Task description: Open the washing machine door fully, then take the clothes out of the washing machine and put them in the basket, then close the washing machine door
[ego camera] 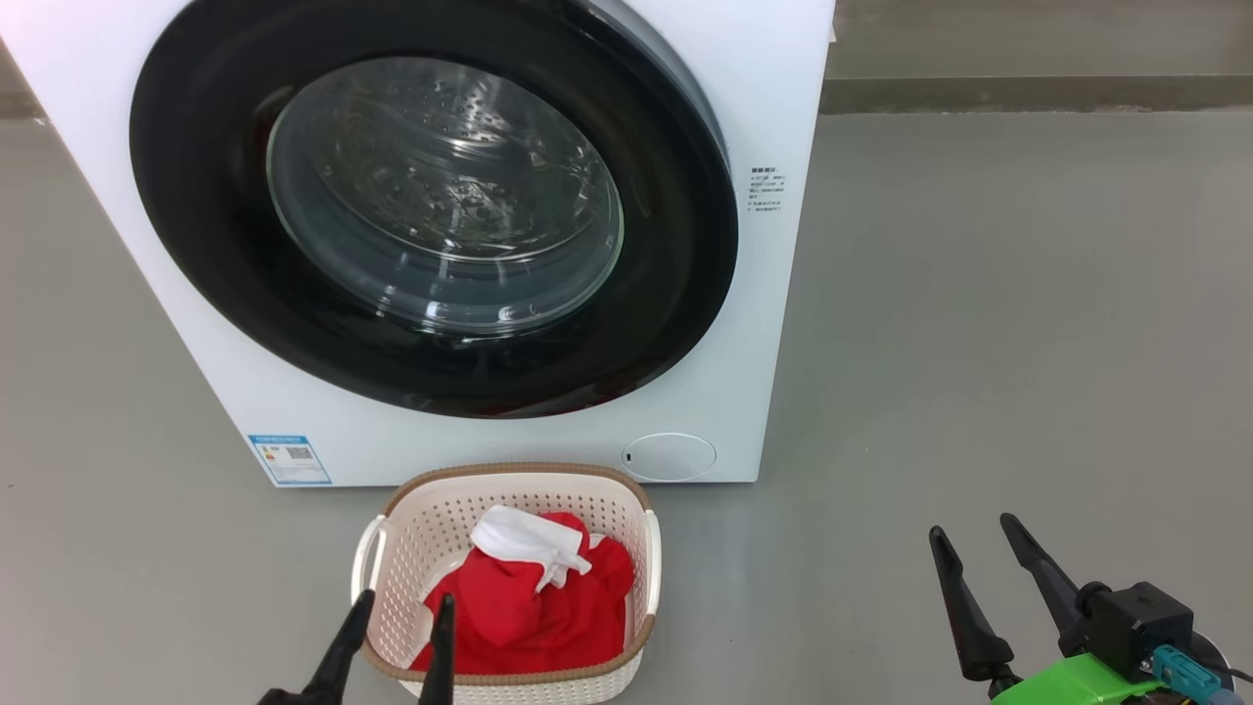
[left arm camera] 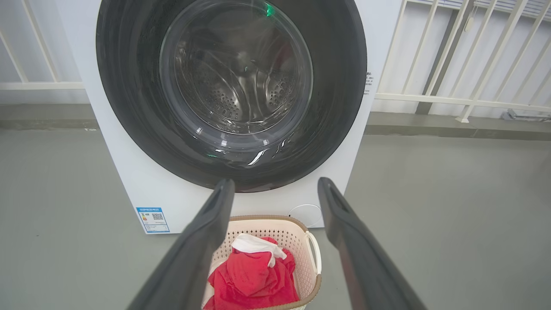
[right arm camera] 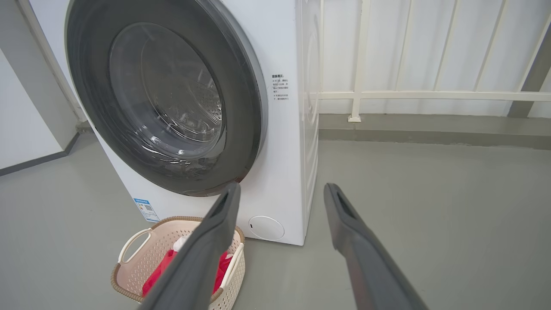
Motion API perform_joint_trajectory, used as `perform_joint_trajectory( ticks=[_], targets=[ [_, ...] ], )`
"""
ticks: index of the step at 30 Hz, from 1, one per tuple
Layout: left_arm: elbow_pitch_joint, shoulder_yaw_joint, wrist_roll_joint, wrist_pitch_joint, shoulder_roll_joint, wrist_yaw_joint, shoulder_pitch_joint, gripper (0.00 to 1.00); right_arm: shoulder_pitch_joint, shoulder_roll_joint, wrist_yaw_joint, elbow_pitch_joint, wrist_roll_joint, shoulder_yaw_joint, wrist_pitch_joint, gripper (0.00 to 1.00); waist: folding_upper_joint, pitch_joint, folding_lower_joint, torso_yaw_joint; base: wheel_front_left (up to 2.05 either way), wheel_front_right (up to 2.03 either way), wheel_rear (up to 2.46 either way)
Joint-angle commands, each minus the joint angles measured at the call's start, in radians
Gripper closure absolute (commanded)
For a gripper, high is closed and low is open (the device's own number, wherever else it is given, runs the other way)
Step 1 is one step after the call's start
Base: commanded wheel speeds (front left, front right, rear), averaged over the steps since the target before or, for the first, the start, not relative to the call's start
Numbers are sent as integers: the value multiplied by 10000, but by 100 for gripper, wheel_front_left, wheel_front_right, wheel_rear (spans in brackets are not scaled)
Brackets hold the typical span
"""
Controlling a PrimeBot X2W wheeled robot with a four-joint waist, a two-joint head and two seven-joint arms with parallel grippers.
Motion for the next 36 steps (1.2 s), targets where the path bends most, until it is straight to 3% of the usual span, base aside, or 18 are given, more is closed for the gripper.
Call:
perform_joint_trajectory(
  ticks=[1,20,21,28,36],
  targets=[
    [-223,309,-60,-94,145,91,-260,0,-179,-89,-11,-313,72,204,15,0,0,8,0,-2,0,0,0],
    [-80,198,-61,-227,184,187,-386,0,-124,-89,-11,-452,10,123,141,0,0,71,0,-61,0,0,0],
    [121,-98,-2,-132,56,111,-11,100,5,13,0,-155,-2,-71,144,100,0,71,0,-62,0,0,0],
    [914,-184,-16,-112,-220,127,213,100,224,176,0,736,14,-27,190,100,0,76,0,-65,0,0,0],
    [946,14,-762,23,-265,-36,131,100,115,142,-1,747,800,-56,290,100,0,77,23,-89,0,0,0]
  ],
)
